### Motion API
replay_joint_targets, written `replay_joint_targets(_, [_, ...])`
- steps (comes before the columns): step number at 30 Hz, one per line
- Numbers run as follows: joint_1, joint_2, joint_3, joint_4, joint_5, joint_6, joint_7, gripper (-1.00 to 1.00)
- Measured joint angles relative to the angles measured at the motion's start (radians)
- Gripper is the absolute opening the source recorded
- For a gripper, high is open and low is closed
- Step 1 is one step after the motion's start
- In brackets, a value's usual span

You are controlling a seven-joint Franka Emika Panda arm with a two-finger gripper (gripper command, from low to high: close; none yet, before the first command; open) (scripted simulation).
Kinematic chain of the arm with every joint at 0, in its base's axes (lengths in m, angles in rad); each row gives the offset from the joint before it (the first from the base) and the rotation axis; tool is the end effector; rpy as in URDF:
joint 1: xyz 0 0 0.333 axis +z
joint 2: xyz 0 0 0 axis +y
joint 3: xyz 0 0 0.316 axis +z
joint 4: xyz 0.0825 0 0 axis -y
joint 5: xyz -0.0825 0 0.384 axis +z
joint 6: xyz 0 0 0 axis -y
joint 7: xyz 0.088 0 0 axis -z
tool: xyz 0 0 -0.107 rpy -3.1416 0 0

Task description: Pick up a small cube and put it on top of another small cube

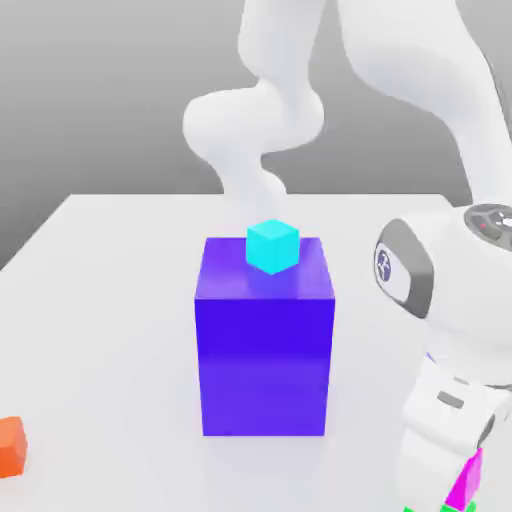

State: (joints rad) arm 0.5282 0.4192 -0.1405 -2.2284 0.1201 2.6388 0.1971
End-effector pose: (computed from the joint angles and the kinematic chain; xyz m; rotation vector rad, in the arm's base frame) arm 0.5076 0.2019 0.1836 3.1379 0.1525 -0.0035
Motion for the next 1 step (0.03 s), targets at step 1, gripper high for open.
replay_joint_targets(1, [0.000,0.000,0.000,0.000,0.000,0.000,0.000,1.00])
